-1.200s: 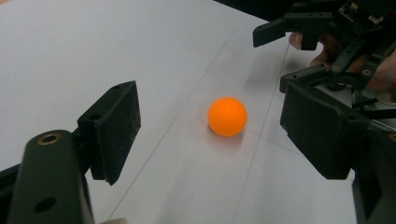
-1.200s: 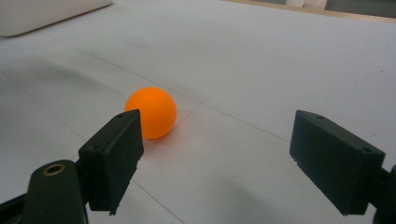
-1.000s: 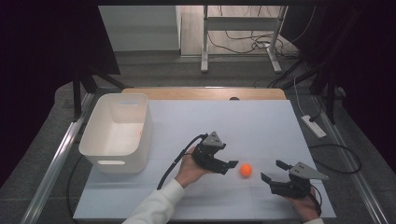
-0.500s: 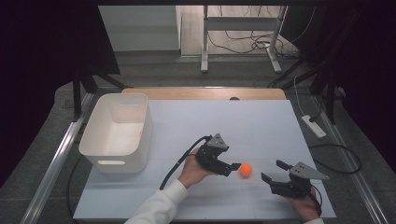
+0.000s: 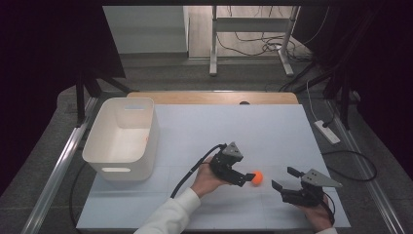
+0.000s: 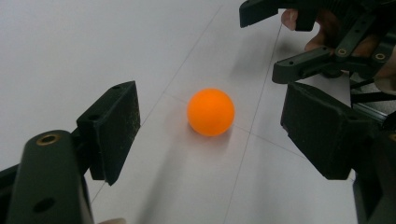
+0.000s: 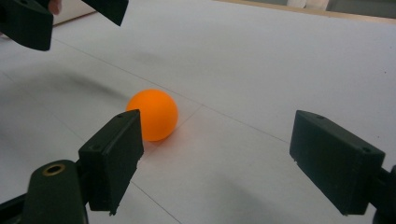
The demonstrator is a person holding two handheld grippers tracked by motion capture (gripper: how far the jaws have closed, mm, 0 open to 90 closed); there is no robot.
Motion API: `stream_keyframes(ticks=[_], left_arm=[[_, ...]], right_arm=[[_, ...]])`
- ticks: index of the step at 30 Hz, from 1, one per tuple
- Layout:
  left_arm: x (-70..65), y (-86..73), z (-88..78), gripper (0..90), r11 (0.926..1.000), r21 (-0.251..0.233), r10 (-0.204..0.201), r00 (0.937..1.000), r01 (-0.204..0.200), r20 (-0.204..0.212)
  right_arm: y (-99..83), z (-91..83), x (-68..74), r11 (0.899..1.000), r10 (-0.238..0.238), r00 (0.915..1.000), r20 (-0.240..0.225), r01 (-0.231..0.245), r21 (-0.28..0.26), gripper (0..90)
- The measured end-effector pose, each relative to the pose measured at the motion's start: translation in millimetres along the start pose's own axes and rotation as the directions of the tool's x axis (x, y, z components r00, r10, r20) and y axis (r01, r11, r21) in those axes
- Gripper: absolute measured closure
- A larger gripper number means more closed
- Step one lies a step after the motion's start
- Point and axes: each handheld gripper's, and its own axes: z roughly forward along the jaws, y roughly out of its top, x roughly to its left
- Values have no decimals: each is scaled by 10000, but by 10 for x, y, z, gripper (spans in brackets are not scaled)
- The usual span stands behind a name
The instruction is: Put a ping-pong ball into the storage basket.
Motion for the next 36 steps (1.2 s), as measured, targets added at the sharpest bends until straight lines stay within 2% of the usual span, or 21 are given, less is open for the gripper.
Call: stream_keyframes(ticks=[7,12,27,36], left_arm=[[8,-1,75,200,9998,186,-30,9999,29,97],[11,-4,153,194,9986,525,-49,9999,41,148],[30,2,286,186,9958,916,-14,9998,-3,186],[47,13,382,181,9918,1275,33,9998,-59,207]], right_arm=[[-3,0,-4,10000,41,10000,37,-41,8,174],[-4,0,-6,10000,26,10000,55,-26,8,174],[-5,1,-12,10000,19,10000,54,-19,10,174],[-5,4,-17,10000,39,10000,58,-39,-15,174]])
